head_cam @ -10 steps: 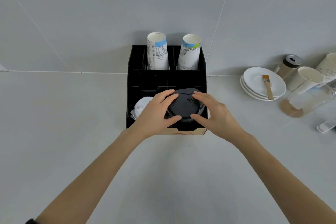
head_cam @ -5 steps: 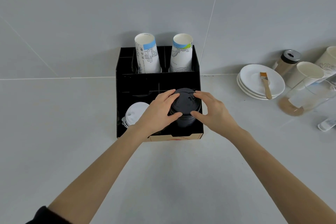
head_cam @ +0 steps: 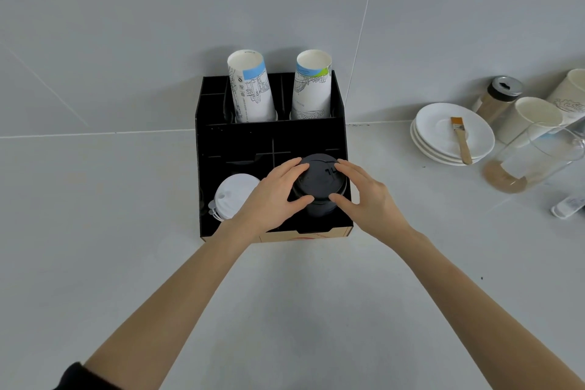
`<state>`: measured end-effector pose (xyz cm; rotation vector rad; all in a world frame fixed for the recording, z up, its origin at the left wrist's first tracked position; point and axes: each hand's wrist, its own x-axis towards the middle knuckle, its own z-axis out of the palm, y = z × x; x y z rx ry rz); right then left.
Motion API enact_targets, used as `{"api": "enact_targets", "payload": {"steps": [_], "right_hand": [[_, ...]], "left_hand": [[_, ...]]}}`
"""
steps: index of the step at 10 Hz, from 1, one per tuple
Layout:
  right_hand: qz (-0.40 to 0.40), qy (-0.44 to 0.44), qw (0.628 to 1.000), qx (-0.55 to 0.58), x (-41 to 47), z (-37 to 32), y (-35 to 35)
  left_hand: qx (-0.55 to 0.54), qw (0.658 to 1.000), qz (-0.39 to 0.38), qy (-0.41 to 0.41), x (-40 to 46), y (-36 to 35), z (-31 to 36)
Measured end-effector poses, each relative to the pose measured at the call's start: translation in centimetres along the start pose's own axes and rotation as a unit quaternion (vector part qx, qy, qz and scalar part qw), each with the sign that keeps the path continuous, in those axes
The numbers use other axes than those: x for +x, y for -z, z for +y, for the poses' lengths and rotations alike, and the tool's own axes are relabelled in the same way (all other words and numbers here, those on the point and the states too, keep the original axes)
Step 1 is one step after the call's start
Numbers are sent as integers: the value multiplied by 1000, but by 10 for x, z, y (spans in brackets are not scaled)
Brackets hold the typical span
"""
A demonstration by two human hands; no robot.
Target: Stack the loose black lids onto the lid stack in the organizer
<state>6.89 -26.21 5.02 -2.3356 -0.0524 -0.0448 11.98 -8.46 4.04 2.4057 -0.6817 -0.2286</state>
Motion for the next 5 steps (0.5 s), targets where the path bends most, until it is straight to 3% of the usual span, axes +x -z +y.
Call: {"api": "enact_targets", "payload": {"steps": [3,5], "right_hand": [[0,1,1000,-3,-1,4,2],[-64,-9,997,-41,8,-5,19]], "left_hand": [[1,1000,-29,-6,6,9,3],[47,995,-82,-12,12,25,13]]}}
